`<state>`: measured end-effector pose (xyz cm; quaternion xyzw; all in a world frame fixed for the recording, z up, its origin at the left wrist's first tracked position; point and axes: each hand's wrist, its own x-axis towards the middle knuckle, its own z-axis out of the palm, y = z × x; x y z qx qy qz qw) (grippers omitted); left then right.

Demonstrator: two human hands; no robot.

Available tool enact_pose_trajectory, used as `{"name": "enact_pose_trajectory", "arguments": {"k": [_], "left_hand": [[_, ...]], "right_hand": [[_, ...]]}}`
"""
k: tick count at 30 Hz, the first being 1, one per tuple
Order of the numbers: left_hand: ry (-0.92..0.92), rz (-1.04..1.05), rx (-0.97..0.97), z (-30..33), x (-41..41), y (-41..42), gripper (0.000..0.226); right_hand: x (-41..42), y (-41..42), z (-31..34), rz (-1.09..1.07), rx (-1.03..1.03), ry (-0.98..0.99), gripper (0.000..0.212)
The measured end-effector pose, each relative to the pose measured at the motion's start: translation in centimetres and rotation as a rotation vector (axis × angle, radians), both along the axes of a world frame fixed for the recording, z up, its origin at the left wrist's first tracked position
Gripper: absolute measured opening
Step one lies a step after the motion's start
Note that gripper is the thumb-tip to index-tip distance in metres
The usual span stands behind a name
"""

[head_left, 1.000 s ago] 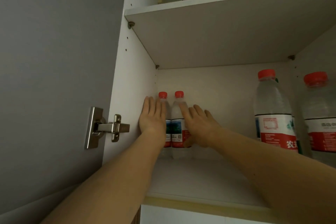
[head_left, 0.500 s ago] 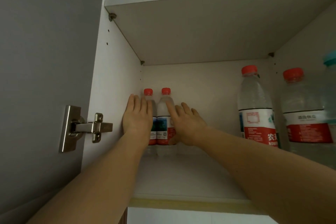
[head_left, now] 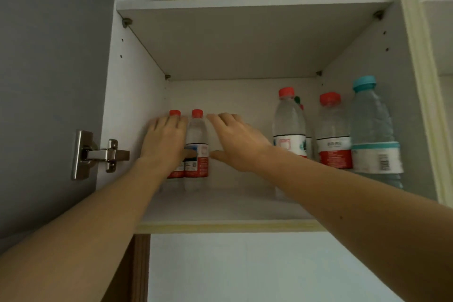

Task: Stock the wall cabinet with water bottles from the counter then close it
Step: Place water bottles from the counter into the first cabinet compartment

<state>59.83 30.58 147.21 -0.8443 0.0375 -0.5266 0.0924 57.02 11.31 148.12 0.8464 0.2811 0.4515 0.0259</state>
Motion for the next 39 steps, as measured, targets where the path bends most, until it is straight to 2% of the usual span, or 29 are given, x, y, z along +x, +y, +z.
{"name": "enact_pose_trajectory", "arguments": {"k": [5, 8, 14, 17, 20, 25, 31, 39], "left_hand": [[0.038, -0.386, -0.231, 0.6, -2.8, -3.9, 0.087], [0.102, -0.547, -0.347, 0.5, -4.2, -6.8, 0.087], [0.254, -0.823, -0.518, -0.8, -4.7, -13.2, 0.095], [0.353, -0.910, -0.574, -1.4, -4.6, -15.8, 0.099], [0.390, -0.998, -0.650, -2.1, -4.5, -17.9, 0.094], [0.443, -1.044, -0.745, -2.8, -4.3, -19.7, 0.086], [0.498, -1.049, -0.765, -2.3, -4.8, -19.3, 0.084], [0.564, -1.058, -0.727, -2.0, -5.5, -15.7, 0.081]], "right_hand": [[-5.3, -4.1, -0.2, 0.024, 0.057, -0.228, 0.055], [-7.2, -7.0, -0.4, -0.007, 0.132, -0.308, 0.048], [-9.4, -13.0, -2.3, -0.149, 0.312, -0.369, 0.051], [-10.0, -15.3, -4.0, -0.214, 0.388, -0.338, 0.061], [-10.4, -16.9, -5.7, -0.297, 0.383, -0.275, 0.074], [-10.3, -17.8, -7.3, -0.252, 0.496, -0.173, 0.086], [-10.0, -17.6, -7.2, -0.128, 0.781, 0.014, 0.093], [-10.7, -16.1, -7.5, 0.015, 0.816, 0.048, 0.100]]}}
